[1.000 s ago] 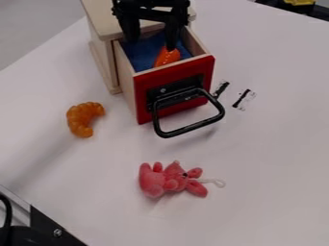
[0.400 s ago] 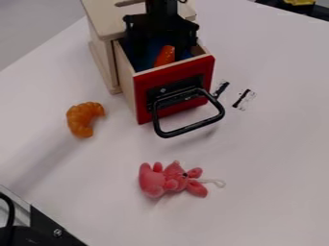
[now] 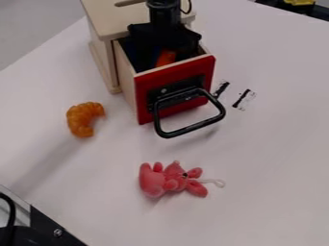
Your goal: Put the red fruit on the table
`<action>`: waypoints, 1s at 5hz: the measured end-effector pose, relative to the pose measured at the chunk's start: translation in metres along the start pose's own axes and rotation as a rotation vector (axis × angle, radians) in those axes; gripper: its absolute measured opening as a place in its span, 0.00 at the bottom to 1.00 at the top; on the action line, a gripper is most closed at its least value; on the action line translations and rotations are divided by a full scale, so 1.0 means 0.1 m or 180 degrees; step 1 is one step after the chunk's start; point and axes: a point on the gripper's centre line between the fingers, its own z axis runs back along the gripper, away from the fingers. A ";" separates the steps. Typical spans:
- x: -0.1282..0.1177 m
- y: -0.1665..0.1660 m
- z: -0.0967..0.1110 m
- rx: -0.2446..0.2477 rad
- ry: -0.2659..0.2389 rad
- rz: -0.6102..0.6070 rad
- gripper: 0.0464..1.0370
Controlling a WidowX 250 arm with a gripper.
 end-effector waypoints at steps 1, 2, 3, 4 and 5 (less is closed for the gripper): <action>0.00 0.00 -0.03 0.0023 -0.0052 0.0034 0.51; 0.00 -0.01 -0.04 0.0011 -0.0051 0.0027 0.51; -0.02 -0.01 -0.03 0.0000 -0.0015 0.0040 0.51; -0.02 -0.01 0.19 -0.0037 -0.0109 0.0048 0.51; -0.07 -0.02 0.44 -0.0147 -0.0124 0.0064 0.51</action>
